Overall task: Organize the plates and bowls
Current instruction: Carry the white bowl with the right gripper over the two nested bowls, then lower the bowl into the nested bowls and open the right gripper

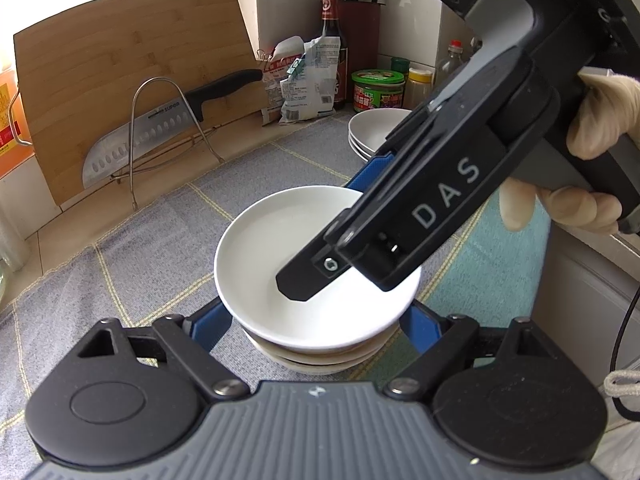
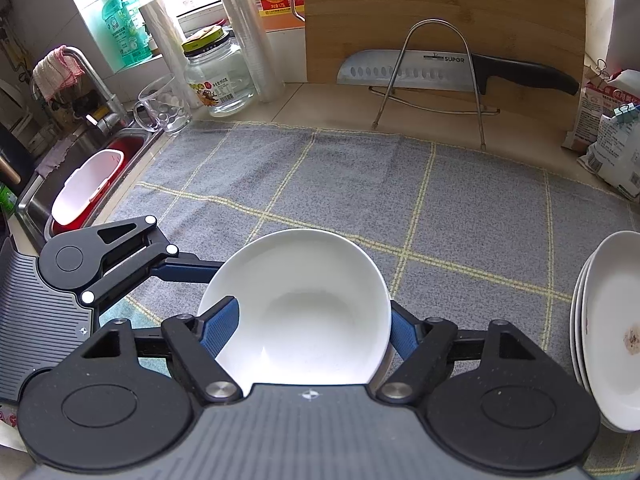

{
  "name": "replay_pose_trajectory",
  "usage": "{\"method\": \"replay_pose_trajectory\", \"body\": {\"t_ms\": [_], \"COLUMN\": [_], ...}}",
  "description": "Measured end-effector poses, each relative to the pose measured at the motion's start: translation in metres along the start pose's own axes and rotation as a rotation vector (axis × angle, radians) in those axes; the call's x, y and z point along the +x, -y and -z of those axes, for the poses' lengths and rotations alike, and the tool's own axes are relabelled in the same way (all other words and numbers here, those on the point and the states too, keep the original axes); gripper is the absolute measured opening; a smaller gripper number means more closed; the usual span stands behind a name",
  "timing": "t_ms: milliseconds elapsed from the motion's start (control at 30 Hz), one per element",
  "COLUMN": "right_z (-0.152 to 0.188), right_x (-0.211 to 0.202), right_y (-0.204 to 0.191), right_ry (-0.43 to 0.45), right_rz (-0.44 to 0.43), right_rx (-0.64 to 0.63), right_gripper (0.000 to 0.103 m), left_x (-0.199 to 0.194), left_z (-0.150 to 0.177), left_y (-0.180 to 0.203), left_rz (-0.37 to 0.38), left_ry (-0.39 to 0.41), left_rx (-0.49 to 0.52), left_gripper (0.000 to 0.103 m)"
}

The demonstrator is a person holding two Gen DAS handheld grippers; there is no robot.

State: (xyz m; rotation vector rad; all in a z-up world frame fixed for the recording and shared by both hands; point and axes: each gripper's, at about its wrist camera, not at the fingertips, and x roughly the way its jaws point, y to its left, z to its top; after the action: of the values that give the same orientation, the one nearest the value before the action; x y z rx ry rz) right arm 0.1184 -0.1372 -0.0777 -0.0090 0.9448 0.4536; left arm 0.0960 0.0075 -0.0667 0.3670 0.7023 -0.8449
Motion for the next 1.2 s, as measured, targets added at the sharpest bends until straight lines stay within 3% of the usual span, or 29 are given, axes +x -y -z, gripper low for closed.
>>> {"method": "replay_pose_trajectory", "body": {"t_ms": [333,567,767,933,1200], "right_z": [0.0,0.001,-0.001,-0.002,0.002], "right_x": [0.001,0.001,-0.007,-0.022,-0.013], "right_y": [-0.001,-0.006,-0.005,-0.009,-0.002], "right_ry": [-0.001,0.005,0.044,0.11,0.082], "right_rz": [-0.006,0.01,0.011,-0.053,-0.085], "right_rx": [-0.003,-0.033,-0.028,-0.036,-0.007], "right_gripper": [0.086,0.098,0.098,0.098,0.098], "left_x": [0.002,-0.003,-0.005,-0.009,-0.015], "left_z": [0.001,0.005,0.006,0.006,0.009], "left_y": [-0.005,-0.004,-0.003,-0.005,-0.008], "left_rz": [0.022,0.014,0.011,0.008,0.017], "left_ry": [-0.003,0.012,0.016,0.018,0.026], "left_rx": [-0.018,-0.002,-0.004,-0.007,-0.016], "left_gripper": [0.093,0.094,0.094,0.094,0.094]}}
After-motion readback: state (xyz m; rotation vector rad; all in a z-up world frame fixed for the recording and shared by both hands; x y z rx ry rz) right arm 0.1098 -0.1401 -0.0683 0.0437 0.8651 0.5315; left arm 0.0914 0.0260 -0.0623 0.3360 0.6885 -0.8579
